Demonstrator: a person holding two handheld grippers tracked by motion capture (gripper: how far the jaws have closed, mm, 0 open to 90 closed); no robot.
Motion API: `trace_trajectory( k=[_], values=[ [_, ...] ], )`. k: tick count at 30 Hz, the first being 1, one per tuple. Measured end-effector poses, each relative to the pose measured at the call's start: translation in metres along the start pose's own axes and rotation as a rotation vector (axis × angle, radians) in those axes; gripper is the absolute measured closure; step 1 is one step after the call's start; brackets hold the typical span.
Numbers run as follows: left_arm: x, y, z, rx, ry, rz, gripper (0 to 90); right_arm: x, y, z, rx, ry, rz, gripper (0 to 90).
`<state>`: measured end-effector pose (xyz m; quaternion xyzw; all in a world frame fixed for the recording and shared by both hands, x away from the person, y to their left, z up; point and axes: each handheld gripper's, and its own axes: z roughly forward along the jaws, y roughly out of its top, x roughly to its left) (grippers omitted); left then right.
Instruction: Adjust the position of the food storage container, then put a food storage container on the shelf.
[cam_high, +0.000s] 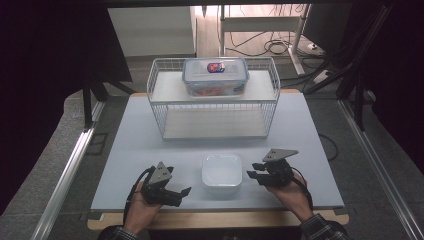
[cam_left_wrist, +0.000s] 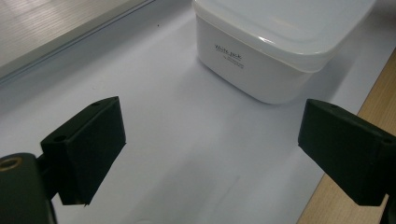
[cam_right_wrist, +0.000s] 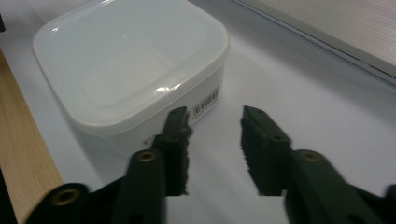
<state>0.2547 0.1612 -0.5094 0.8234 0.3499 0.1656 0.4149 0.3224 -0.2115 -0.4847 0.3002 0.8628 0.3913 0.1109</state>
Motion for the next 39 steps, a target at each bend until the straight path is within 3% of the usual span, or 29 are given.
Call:
trace_trajectory(
  k=[6,10,13,19,27,29,33,39],
  values=[
    [-0.001,-0.001,0.000,-0.002,0.010,0.006,6.9,0.002,-0.006,-0.007,-0.033,-0.006,-0.030,29.7],
    [-0.002,-0.002,0.002,0.012,0.030,0.043,6.3,0.001,-0.010,-0.009,-0.049,0.011,-0.018,19.3],
    [-0.002,-0.002,0.002,0.016,0.028,0.042,6.1,0.003,-0.013,-0.011,-0.056,0.011,-0.010,15.2],
    [-0.002,-0.002,0.002,0.004,0.009,0.018,5.3,0.001,-0.017,-0.012,-0.061,0.017,-0.001,11.3],
    [0.004,-0.004,0.007,0.011,-0.038,-0.052,3.1,0.001,-0.015,-0.007,-0.041,-0.044,0.008,4.1],
    [0.003,-0.002,0.008,0.014,-0.046,-0.059,2.9,0.001,-0.013,-0.008,-0.045,-0.037,0.024,3.8],
    [0.002,0.005,0.008,-0.005,-0.079,-0.064,2.3,0.002,-0.008,-0.011,-0.044,-0.001,0.056,5.5],
    [-0.002,0.020,0.012,0.005,-0.033,-0.014,6.2,0.004,0.000,-0.008,-0.019,-0.006,0.015,6.5]
  ],
)
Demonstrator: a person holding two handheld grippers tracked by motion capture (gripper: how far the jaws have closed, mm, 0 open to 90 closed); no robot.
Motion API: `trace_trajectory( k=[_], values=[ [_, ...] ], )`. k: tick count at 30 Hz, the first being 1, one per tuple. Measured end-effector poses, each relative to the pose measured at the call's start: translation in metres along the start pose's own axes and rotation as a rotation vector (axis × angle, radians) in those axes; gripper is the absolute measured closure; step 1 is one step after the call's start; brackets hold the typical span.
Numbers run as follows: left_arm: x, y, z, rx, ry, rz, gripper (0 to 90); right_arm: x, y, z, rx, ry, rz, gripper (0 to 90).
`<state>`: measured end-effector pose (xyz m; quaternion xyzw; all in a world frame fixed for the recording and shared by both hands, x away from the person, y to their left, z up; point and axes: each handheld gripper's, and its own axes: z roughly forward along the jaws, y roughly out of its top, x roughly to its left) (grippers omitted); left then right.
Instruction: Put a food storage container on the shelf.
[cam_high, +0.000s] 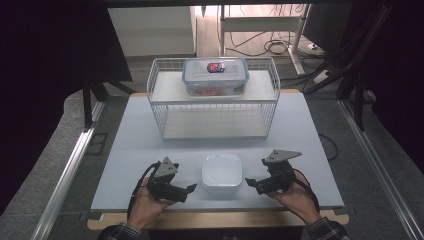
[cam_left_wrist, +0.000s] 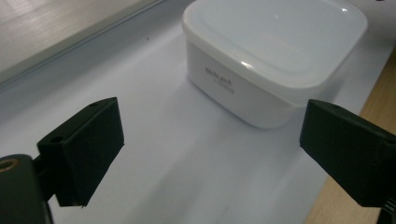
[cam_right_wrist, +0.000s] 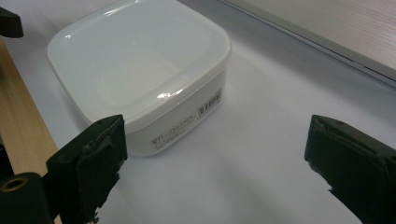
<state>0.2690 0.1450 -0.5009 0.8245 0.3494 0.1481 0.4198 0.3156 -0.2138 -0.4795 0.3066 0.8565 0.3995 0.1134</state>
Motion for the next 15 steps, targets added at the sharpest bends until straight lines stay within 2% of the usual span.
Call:
trace_trajectory(
  k=[5,10,13,15],
  values=[
    [-0.002,0.013,0.007,-0.026,-0.018,0.018,10.1,0.002,0.008,0.005,0.005,0.016,-0.013,12.1],
    [0.000,0.024,0.017,-0.048,-0.040,0.014,12.2,0.006,0.017,0.009,-0.008,0.037,-0.021,17.1],
    [0.002,0.032,0.025,-0.048,-0.021,0.048,13.2,0.007,0.022,0.012,-0.019,0.036,-0.024,18.6],
    [0.004,0.037,0.030,-0.045,-0.029,0.052,14.2,0.005,0.025,0.017,-0.024,0.052,-0.021,19.6]
  ],
)
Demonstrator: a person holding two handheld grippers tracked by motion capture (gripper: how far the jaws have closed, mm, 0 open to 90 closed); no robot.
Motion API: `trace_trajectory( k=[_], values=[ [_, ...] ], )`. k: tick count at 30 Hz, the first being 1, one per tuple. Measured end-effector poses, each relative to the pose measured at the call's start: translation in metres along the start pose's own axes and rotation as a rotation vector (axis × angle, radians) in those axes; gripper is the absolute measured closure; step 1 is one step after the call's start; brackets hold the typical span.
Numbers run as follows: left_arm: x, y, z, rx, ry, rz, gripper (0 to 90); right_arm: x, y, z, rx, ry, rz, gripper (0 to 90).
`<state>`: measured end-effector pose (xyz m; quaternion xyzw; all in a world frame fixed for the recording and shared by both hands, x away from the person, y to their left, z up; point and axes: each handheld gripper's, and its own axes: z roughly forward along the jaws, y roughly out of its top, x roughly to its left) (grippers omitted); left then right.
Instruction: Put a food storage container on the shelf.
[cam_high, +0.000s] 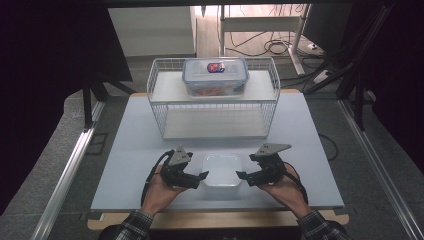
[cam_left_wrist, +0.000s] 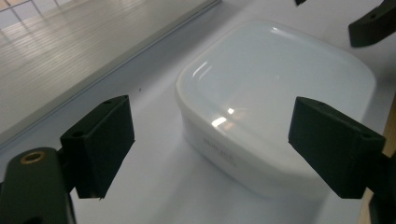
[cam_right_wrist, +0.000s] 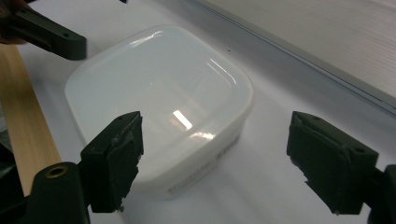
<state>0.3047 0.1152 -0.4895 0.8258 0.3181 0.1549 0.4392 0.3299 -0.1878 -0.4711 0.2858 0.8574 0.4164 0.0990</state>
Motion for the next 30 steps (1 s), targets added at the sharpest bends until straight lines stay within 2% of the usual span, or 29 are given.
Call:
trace_trajectory(
  k=[3,4,5,7,10,11,13,14,16,18,21,24,27,29,30],
  values=[
    [0.001,0.003,0.012,0.019,-0.006,0.003,14.2,-0.002,0.004,0.010,0.016,0.020,0.013,20.3],
    [0.001,0.003,0.015,0.029,-0.026,-0.003,14.1,-0.002,0.004,0.012,0.027,0.023,0.009,20.5],
    [0.002,0.001,0.019,0.033,-0.064,-0.012,13.1,-0.001,0.004,0.015,0.036,0.026,0.009,20.6],
    [0.005,-0.002,0.023,0.031,-0.135,-0.074,9.7,-0.002,0.002,0.020,0.049,0.045,0.021,19.9],
    [0.010,-0.007,0.025,0.030,-0.189,-0.143,10.1,-0.007,-0.001,0.023,0.065,0.104,0.100,18.0],
    [0.012,-0.009,0.027,0.042,-0.247,-0.187,11.5,-0.008,-0.002,0.023,0.066,0.120,0.118,18.0],
    [0.011,-0.010,0.028,0.063,-0.301,-0.206,14.1,-0.007,-0.004,0.023,0.074,0.156,0.136,20.5],
    [0.008,-0.011,0.027,0.077,-0.309,-0.219,13.0,-0.005,-0.005,0.023,0.082,0.181,0.139,21.3],
    [0.003,-0.013,0.022,0.091,-0.300,-0.205,12.9,0.001,-0.006,0.021,0.102,0.184,0.140,22.4],
    [-0.002,-0.014,0.013,0.103,-0.281,-0.194,18.5,0.008,-0.007,0.015,0.109,0.161,0.142,30.2],
    [-0.003,-0.016,0.004,0.090,-0.266,-0.222,32.4,0.011,-0.009,0.006,0.098,0.133,0.175,44.1],
    [-0.004,-0.016,-0.005,0.051,-0.219,-0.208,50.5,0.014,-0.009,0.001,0.084,0.098,0.207,54.5],
    [-0.003,-0.014,-0.005,0.012,-0.199,-0.245,58.9,0.014,-0.004,-0.002,0.094,0.059,0.163,58.9],
    [0.001,-0.012,-0.005,0.005,-0.192,-0.277,63.9,0.014,-0.002,-0.002,0.082,0.017,0.145,62.1],
    [0.002,-0.012,-0.005,-0.003,-0.190,-0.286,67.7,0.012,-0.001,-0.002,0.070,0.008,0.151,66.0]
  ],
)
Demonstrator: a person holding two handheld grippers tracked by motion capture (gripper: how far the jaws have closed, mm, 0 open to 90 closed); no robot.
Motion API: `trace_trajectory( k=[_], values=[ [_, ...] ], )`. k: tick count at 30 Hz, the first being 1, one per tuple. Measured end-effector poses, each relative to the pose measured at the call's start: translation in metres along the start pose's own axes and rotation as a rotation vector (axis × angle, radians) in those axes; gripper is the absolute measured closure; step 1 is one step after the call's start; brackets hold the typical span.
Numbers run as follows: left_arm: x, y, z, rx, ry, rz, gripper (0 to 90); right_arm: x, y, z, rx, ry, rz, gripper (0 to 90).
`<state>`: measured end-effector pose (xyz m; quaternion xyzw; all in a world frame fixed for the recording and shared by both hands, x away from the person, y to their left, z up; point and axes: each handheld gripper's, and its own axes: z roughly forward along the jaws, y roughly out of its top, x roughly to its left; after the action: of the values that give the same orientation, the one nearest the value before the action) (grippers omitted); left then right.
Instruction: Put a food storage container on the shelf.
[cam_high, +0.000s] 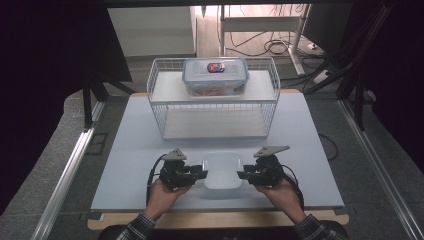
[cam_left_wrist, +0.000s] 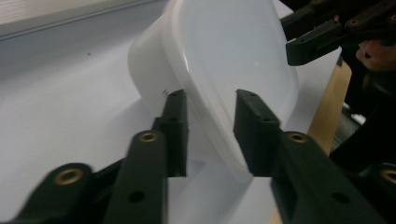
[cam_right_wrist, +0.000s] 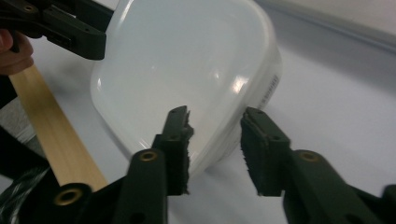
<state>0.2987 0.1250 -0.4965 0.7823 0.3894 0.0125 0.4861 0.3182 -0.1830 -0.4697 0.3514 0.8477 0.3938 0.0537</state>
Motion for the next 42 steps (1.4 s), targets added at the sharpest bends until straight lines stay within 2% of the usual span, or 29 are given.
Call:
trace_trajectory(
  k=[2,6,8,10,13,17,22,26,32,42],
  values=[
    [0.002,0.001,0.000,-0.015,0.005,-0.010,73.1,-0.004,0.000,-0.002,-0.021,0.001,0.018,72.2],
    [0.002,0.001,0.002,-0.024,0.016,-0.027,74.9,-0.012,-0.002,-0.002,-0.051,0.028,0.073,75.4],
    [0.002,0.001,0.003,-0.028,0.032,-0.037,77.7,-0.011,-0.003,-0.002,-0.059,0.015,0.071,77.7],
    [0.003,0.001,0.003,-0.031,0.030,-0.044,78.5,-0.009,-0.003,-0.002,-0.066,0.000,0.056,77.9],
    [0.003,0.000,0.003,-0.033,0.033,-0.042,78.6,-0.009,-0.004,-0.002,-0.075,0.000,0.064,78.1],
    [0.001,0.001,0.004,-0.031,0.059,-0.031,78.7,-0.007,-0.005,-0.001,-0.089,-0.013,0.054,78.2],
    [0.003,0.004,0.000,-0.051,0.047,-0.038,78.6,-0.006,-0.003,-0.003,-0.114,-0.008,0.039,78.4],
    [0.002,0.010,-0.004,-0.059,0.053,-0.024,78.6,-0.005,0.001,-0.007,-0.130,-0.006,0.024,78.5],
    [-0.002,0.028,-0.017,-0.079,0.078,0.030,78.6,-0.004,0.013,-0.014,-0.167,-0.005,-0.001,78.6],
    [-0.007,0.054,-0.035,-0.113,0.113,0.072,78.6,-0.003,0.038,-0.024,-0.217,-0.004,-0.032,78.6]
  ],
)
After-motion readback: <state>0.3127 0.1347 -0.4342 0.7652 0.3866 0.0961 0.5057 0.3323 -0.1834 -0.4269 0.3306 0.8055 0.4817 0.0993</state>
